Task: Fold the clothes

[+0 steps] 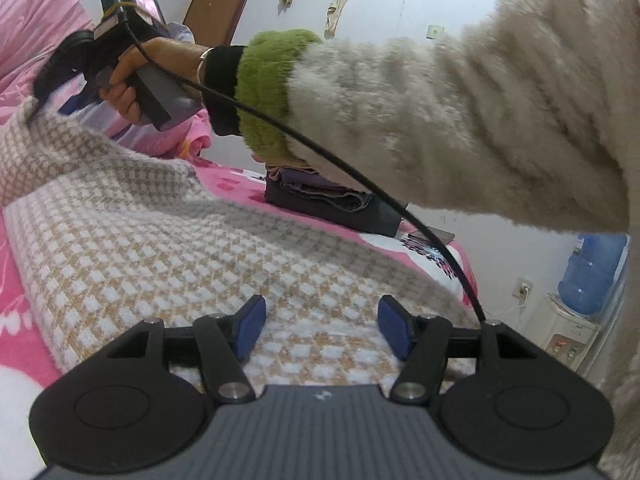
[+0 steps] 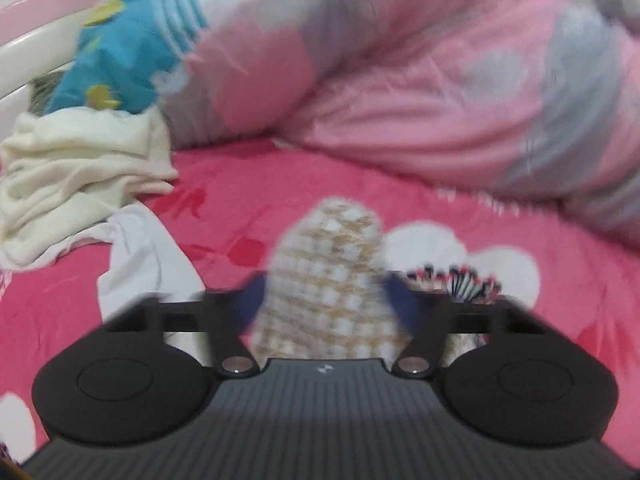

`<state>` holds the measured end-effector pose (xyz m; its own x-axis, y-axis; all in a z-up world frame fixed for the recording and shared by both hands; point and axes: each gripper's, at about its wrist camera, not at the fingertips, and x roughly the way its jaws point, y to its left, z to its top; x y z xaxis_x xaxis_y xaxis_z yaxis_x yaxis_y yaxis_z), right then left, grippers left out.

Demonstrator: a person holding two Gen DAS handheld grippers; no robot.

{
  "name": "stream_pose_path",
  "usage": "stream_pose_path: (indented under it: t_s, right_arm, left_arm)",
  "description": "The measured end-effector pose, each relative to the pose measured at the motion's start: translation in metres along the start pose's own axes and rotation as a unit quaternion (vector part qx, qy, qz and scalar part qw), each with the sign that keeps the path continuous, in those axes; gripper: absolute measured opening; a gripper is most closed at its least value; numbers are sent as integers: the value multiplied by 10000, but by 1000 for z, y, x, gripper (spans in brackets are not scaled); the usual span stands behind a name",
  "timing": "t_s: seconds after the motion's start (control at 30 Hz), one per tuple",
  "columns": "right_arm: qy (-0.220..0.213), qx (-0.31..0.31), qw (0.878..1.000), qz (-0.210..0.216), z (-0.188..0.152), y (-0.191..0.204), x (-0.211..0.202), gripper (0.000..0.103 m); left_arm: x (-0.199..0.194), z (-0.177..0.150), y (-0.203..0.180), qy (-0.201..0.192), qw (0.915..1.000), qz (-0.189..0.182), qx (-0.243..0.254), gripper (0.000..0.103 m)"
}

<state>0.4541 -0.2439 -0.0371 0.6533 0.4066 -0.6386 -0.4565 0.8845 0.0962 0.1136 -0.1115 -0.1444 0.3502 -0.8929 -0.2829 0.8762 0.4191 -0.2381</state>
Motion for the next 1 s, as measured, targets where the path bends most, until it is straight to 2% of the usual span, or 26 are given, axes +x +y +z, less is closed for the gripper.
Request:
stream_pose_path:
  t_s: [0.07, 0.1, 0.17, 0.27, 0.33, 0.53, 0.63, 0.67, 0.73, 0.83, 0.9, 1.0]
  right_arm:
    - [-136, 696, 9961, 533, 2, -22, -8, 15]
    - [-338, 996, 9910, 827, 1, -35, -15, 15]
    - [-710, 1575, 9787, 1112, -4, -62, -22, 14]
    - [-864, 2538, 9561, 1179, -23, -108, -9, 13]
    - [-809, 2698, 9537, 1052, -39, -121, 6, 13]
    - [-670, 1830, 9808, 82, -55, -106, 37, 16]
    - [-620, 1182, 9890, -637, -46, -87, 32, 37]
    - [-597, 917, 9894, -955, -40, -79, 28, 44]
    - [-668, 513, 9863, -1419, -31, -61, 17, 44]
    - [-1035, -273, 9726, -2066, -19, -25, -7, 35]
    - [-1229, -608, 9729, -1860, -10, -6, -18, 18]
    - [-1350, -1118, 9766, -1244, 0, 26, -22, 12]
  left_arm:
    - [-1, -2, -2, -38, 10000, 26, 24, 63]
    - [-1, -3, -3, -48, 10000, 34, 47, 63]
    - [-1, -4, -5, -66, 9999, 47, 84, 63]
    - [-2, -6, -7, -83, 9999, 46, 116, 63]
    - [-2, -7, -7, -91, 9999, 44, 128, 63]
    - [-5, -8, -4, -106, 9999, 24, 105, 62]
    - [-3, -7, -5, -107, 9999, 22, 126, 63]
    - [-4, -7, -5, -109, 9998, 26, 133, 63]
    - [-6, -9, -6, -112, 9998, 32, 144, 63]
    - [-7, -10, -8, -112, 9998, 42, 155, 63]
    - [-7, -10, -8, -111, 9998, 44, 153, 63]
    - [-7, -11, -8, -105, 9998, 48, 152, 63]
